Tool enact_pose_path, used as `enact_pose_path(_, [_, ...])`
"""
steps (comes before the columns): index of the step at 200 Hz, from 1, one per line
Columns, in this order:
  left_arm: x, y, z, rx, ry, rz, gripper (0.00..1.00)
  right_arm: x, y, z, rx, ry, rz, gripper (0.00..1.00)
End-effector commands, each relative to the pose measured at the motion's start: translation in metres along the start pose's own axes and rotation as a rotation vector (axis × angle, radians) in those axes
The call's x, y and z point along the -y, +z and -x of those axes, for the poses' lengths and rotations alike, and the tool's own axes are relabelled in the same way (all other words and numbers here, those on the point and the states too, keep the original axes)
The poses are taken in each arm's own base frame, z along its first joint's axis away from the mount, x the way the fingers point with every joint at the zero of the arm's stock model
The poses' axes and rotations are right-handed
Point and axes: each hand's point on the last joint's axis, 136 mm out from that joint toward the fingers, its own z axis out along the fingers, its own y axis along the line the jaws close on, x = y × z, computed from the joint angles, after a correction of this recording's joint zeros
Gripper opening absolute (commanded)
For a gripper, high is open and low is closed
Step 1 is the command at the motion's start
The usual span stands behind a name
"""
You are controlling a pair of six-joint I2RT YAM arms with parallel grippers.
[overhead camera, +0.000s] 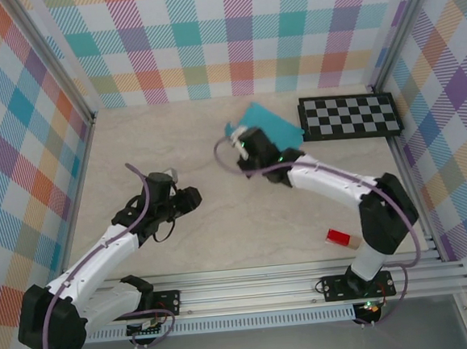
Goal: Fold the paper box
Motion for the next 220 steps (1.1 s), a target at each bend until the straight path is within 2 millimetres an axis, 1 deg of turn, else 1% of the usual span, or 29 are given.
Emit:
enact_pose_path(1, [0.074,-0.019,0.031,0.125,0.192,-0.208,0.50,0.039,-0.054,0.016,-0.040,0.680,-0.101,0.00])
enact_pose_path(12, [0.096,-0.023,0.037,0.167,0.244,-0.246,0.58,0.054,-0.073,0.024,-0.018,0.900,-0.172,0.00])
enact_pose_path(18, [0.107,-0.024,0.040,0.192,0.265,-0.267,0.61,0.065,-0.085,0.022,-0.019,1.028,-0.240,0.00])
enact_pose_path(22, [0.115,-0.025,0.042,0.207,0.280,-0.280,0.63,0.068,-0.091,0.023,-0.021,1.090,-0.265,0.00])
enact_pose_path(36, [0.141,-0.028,0.047,0.274,0.335,-0.330,0.66,0.075,-0.110,0.028,-0.035,1.237,-0.325,0.00])
enact_pose_path(46, [0.160,-0.031,0.048,0.333,0.400,-0.364,0.68,0.076,-0.119,0.028,-0.055,1.306,-0.352,0.00])
enact_pose_path(62, [0.178,-0.034,0.048,0.397,0.472,-0.387,0.70,0.076,-0.129,0.028,-0.075,1.370,-0.373,0.00])
enact_pose_path(82, [0.185,-0.034,0.053,0.428,0.501,-0.372,0.72,0.079,-0.135,0.017,-0.087,1.424,-0.406,0.00])
enact_pose_path(94, [0.192,-0.037,0.049,0.436,0.537,-0.398,0.72,0.080,-0.136,0.010,-0.088,1.451,-0.421,0.00])
enact_pose_path(120, [0.209,-0.047,0.029,0.437,0.643,-0.453,0.74,0.082,-0.137,-0.001,-0.087,1.462,-0.436,0.00])
enact_pose_path(134, [0.213,-0.048,0.015,0.426,0.698,-0.468,0.75,0.082,-0.140,-0.003,-0.084,1.474,-0.435,0.00])
enact_pose_path(142, [0.214,-0.046,0.008,0.417,0.715,-0.476,0.78,0.083,-0.142,-0.003,-0.079,1.478,-0.431,0.00])
enact_pose_path(145, [0.215,-0.047,0.006,0.417,0.718,-0.480,0.81,0.083,-0.143,-0.003,-0.078,1.480,-0.429,0.00])
enact_pose_path(155, [0.217,-0.048,0.002,0.418,0.721,-0.481,0.83,0.085,-0.144,-0.002,-0.070,1.477,-0.431,0.00])
enact_pose_path(167, [0.218,-0.055,0.005,0.440,0.702,-0.466,0.86,0.087,-0.146,-0.003,-0.063,1.461,-0.441,0.00])
enact_pose_path(170, [0.218,-0.058,0.008,0.447,0.693,-0.461,0.91,0.088,-0.147,-0.003,-0.060,1.459,-0.444,0.00])
enact_pose_path(174, [0.218,-0.060,0.011,0.454,0.680,-0.455,0.93,0.088,-0.148,-0.004,-0.063,1.455,-0.449,0.00])
enact_pose_path(176, [0.217,-0.062,0.013,0.458,0.671,-0.448,0.98,0.089,-0.148,-0.005,-0.063,1.453,-0.451,0.00])
enact_pose_path(178, [0.216,-0.062,0.015,0.459,0.665,-0.439,1.00,0.089,-0.148,-0.005,-0.062,1.452,-0.451,0.00])
enact_pose_path(189, [0.215,-0.066,0.022,0.469,0.648,-0.405,1.00,0.090,-0.149,-0.010,-0.065,1.455,-0.460,0.00])
enact_pose_path(199, [0.216,-0.064,0.024,0.457,0.658,-0.384,1.00,0.090,-0.150,-0.013,-0.066,1.462,-0.459,0.00])
enact_pose_path(220, [0.215,-0.043,0.016,0.408,0.696,-0.342,1.00,0.090,-0.151,-0.018,-0.059,1.479,-0.454,0.00])
